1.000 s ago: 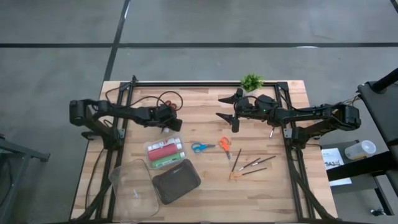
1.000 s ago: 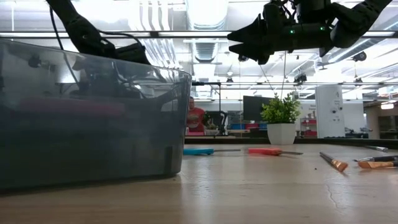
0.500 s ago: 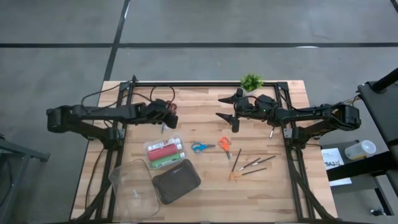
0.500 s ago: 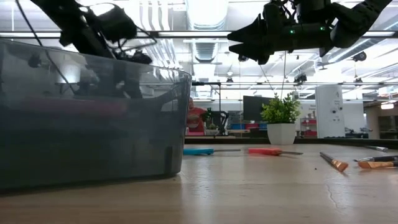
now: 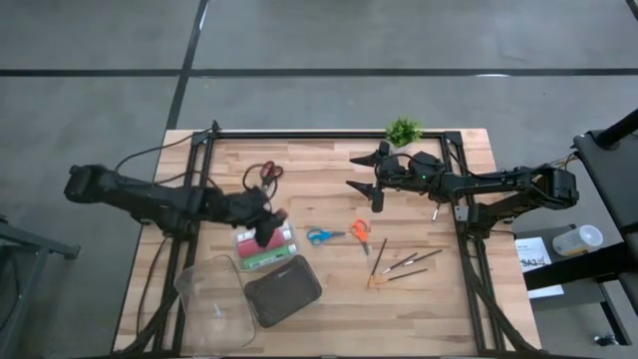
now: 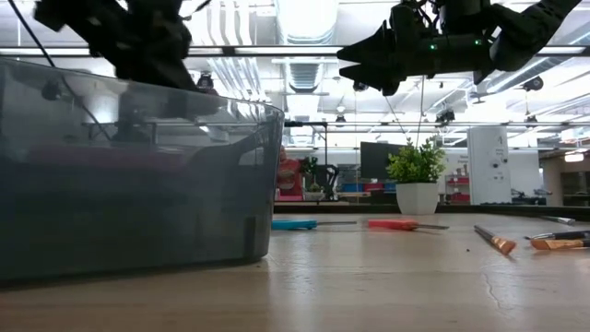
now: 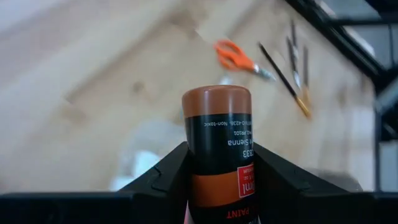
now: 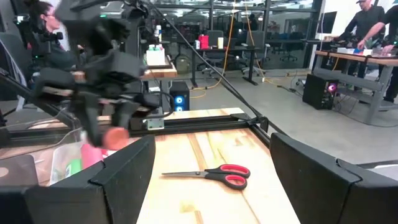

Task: Pick & Place Paint Supplies
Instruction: Put the brown paint bottle into the top transparent bin

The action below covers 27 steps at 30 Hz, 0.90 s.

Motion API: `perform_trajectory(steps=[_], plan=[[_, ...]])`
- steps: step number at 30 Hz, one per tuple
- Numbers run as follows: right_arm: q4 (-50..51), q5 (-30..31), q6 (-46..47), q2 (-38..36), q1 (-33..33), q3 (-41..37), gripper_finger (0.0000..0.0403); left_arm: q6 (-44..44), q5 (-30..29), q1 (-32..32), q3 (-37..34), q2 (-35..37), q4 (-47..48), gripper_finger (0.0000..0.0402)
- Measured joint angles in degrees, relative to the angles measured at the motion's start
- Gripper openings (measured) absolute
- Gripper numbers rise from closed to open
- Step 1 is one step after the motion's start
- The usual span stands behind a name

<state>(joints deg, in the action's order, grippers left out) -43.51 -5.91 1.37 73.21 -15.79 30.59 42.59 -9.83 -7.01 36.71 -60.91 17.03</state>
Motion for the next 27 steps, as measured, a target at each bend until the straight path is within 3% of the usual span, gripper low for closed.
perform_trajectory(steps=[10, 22, 27], plan=[[0.01, 0.0, 0.01, 0.0, 0.0, -0.01, 0.0311, 4.06, -2.44, -9.55, 0.0, -0.19, 3.88, 0.0144], [0.11, 0.0, 0.05, 0.0, 0.0, -0.02, 0.0311, 6.96, -2.15, -11.65, 0.14, -8.09, 5.71, 0.0143], [0.12, 0.0, 0.02, 0.0, 0.02, -0.02, 0.0311, 7.27, 0.69, -11.71, 0.05, -11.07, 5.75, 0.0143]])
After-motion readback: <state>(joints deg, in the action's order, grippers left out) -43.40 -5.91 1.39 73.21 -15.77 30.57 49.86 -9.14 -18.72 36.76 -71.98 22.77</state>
